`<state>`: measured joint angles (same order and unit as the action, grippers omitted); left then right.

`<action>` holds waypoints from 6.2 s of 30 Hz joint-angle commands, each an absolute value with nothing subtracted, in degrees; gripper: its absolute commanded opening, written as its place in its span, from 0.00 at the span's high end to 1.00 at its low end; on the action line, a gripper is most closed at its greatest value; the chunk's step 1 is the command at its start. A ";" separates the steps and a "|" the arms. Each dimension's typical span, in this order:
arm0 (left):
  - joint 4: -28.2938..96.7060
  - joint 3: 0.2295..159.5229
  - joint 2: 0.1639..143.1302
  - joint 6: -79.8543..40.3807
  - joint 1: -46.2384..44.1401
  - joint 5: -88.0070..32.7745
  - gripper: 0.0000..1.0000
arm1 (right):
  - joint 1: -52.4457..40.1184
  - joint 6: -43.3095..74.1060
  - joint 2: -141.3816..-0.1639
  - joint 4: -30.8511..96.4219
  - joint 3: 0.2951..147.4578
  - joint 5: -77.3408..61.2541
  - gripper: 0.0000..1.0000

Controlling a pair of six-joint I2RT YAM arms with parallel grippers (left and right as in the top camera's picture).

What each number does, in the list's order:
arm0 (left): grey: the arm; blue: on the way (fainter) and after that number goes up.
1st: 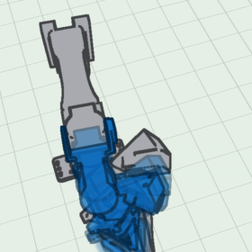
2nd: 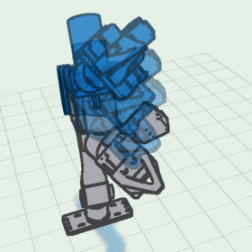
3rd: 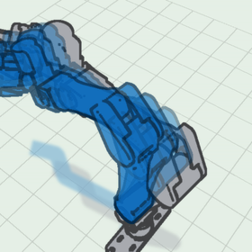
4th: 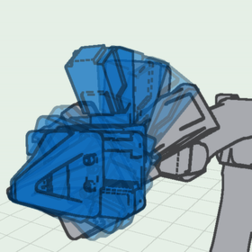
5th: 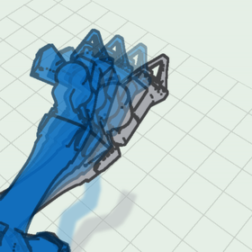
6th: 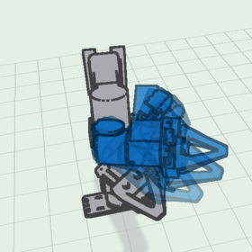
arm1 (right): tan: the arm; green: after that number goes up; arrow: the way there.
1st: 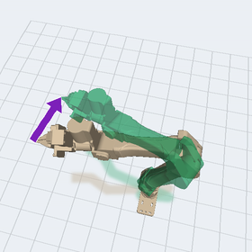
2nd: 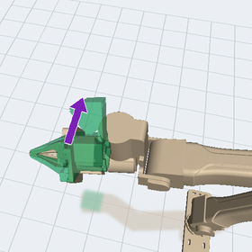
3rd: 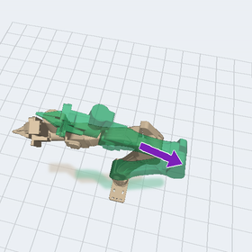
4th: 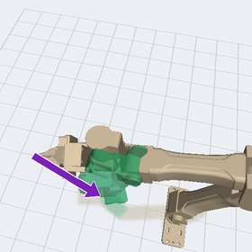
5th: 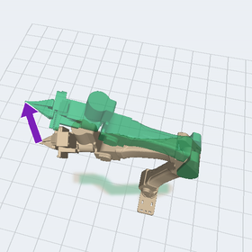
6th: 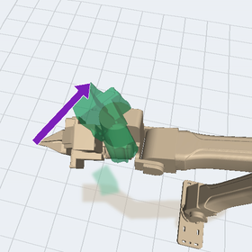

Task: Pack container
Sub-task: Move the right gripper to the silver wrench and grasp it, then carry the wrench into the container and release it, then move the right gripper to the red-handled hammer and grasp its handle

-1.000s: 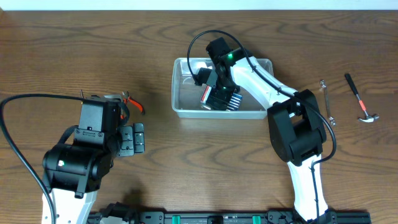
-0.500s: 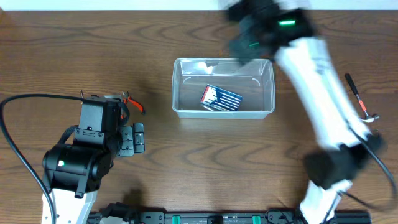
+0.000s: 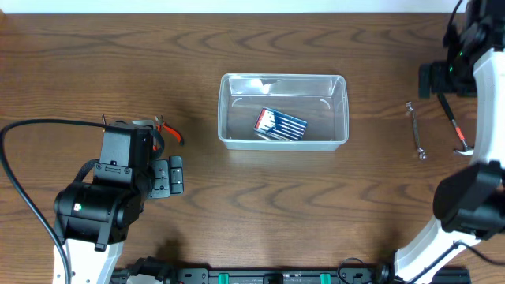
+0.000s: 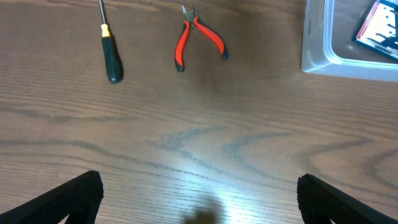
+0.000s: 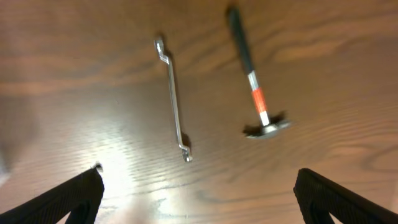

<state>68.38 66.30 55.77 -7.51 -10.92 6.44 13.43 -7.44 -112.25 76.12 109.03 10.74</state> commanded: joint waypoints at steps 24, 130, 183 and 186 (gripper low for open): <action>68.53 66.98 55.72 -7.81 -10.57 6.94 0.02 | 14.44 -14.28 -116.38 44.47 75.57 -0.10 0.01; 67.88 66.98 57.98 -7.81 -10.57 6.94 0.02 | -20.29 -46.68 -120.77 46.48 89.03 -12.91 0.49; 68.27 66.98 57.98 -7.81 -10.57 6.94 0.02 | 31.40 -25.08 -127.00 62.08 103.70 4.21 0.11; 68.27 66.98 57.98 -7.81 -10.57 6.94 0.02 | 32.56 -26.48 -127.04 61.04 103.70 3.97 0.11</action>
<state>67.99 66.30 57.98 -7.51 -10.92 6.44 30.83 -24.16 -127.09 61.47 103.44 4.47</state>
